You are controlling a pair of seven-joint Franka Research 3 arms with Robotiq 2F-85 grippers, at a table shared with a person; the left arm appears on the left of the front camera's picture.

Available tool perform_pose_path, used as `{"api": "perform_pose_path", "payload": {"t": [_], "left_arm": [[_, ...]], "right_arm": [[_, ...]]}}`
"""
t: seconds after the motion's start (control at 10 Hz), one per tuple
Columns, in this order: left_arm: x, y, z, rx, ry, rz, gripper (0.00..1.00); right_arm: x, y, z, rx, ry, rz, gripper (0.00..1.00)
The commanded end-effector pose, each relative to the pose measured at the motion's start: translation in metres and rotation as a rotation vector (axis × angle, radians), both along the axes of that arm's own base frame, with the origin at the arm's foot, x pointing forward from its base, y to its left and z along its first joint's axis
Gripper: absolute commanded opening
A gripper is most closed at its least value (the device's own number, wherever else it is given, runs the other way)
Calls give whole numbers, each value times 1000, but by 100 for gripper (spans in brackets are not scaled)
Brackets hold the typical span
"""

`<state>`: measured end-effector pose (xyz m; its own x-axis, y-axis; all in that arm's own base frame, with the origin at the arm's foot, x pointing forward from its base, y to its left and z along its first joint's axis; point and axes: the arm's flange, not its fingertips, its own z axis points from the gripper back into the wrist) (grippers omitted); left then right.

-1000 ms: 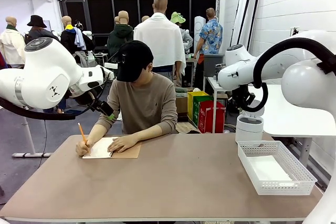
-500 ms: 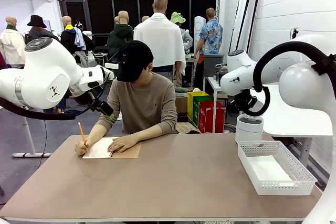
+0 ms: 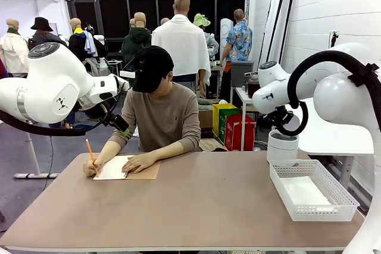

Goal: Sort the paper based on its condition.
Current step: If a person hands you a paper, place it in the Organizing basket , and if it's crumpled, put it in the Trash can.

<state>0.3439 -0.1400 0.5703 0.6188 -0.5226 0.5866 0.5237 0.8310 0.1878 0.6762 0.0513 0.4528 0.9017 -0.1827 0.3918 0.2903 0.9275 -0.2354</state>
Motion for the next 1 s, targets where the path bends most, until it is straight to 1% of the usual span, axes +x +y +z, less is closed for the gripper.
{"api": "perform_pose_path", "payload": {"t": [0.0,0.3,0.7,0.8,0.9], "left_arm": [[0,1,0,-1,1,2,100],[0,1,0,-1,1,2,100],[0,1,0,-1,1,2,100],[0,1,0,-1,1,2,100],[0,1,0,-1,1,2,100]], "right_arm": [[3,-4,-12,-14,-64,-69,12],[5,-10,-18,-4,-60,-104,12],[4,-12,-19,32,-50,-112,92],[3,-12,-18,41,-50,-110,100],[2,-12,-18,41,-52,-111,100]]}}
